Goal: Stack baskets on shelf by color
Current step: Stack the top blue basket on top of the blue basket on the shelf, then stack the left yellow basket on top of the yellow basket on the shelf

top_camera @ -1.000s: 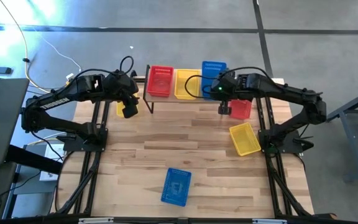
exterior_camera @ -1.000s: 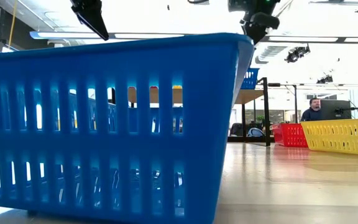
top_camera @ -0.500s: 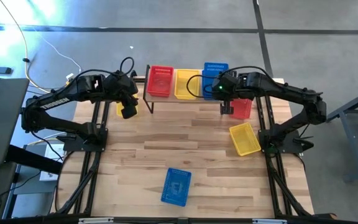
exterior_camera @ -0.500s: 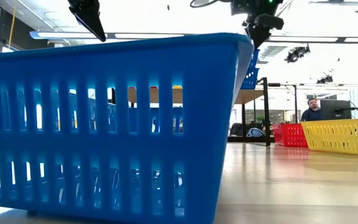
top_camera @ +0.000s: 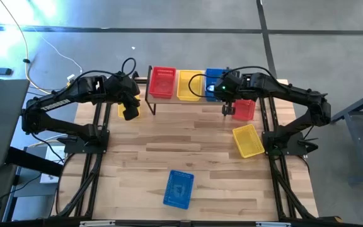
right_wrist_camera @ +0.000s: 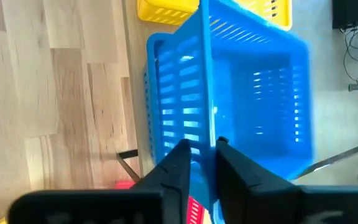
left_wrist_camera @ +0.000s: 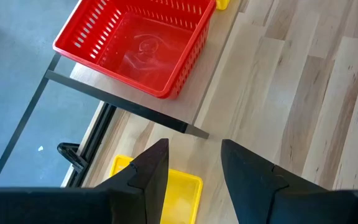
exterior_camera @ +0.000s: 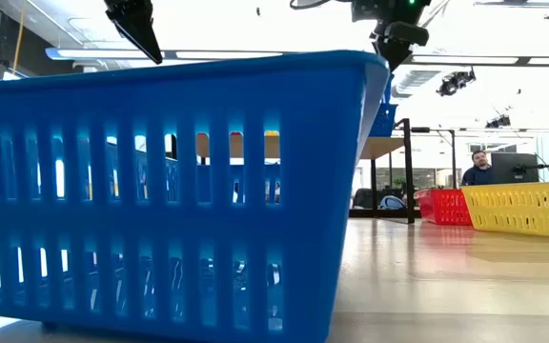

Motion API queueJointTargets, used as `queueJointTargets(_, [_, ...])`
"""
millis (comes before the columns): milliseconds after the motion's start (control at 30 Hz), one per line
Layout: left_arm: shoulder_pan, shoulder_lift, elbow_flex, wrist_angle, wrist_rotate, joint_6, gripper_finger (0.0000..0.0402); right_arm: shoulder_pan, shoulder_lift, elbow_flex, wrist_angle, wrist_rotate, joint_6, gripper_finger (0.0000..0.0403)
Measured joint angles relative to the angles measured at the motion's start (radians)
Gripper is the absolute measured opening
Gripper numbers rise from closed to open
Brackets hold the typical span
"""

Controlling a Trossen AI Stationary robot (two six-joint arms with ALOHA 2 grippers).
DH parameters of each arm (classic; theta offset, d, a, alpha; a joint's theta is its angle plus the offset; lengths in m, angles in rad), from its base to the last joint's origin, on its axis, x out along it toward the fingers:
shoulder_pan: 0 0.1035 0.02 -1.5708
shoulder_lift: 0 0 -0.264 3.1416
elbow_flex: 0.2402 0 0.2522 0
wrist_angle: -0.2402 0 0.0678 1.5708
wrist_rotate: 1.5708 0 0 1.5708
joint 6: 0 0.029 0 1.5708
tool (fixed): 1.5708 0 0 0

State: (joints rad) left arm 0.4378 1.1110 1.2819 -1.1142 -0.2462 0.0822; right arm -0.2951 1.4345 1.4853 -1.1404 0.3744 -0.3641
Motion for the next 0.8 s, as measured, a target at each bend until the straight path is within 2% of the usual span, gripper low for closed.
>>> queueJointTargets(267, [0.0, 0.0, 0.0, 0.0, 0.0, 0.0, 0.0137, 0.0, 0.0, 0.0, 0.001, 0.037, 0.005, 0.0093])
queueJointTargets(433, [0.0, 0.0, 0.0, 0.0, 0.0, 0.0, 0.0137, 0.01, 0.0, 0.0, 0.002, 0.036, 0.05, 0.0094])
queueJointTargets(600, [0.0, 0.0, 0.0, 0.0, 0.0, 0.0, 0.0137, 0.037, -0.001, 0.0, 0.002, -0.019, 0.101, 0.0094])
queueJointTargets(800, [0.0, 0.0, 0.0, -0.002, 0.001, -0.001, 0.0137, 0.062, -0.003, 0.0, 0.001, 0.028, 0.144, 0.0094])
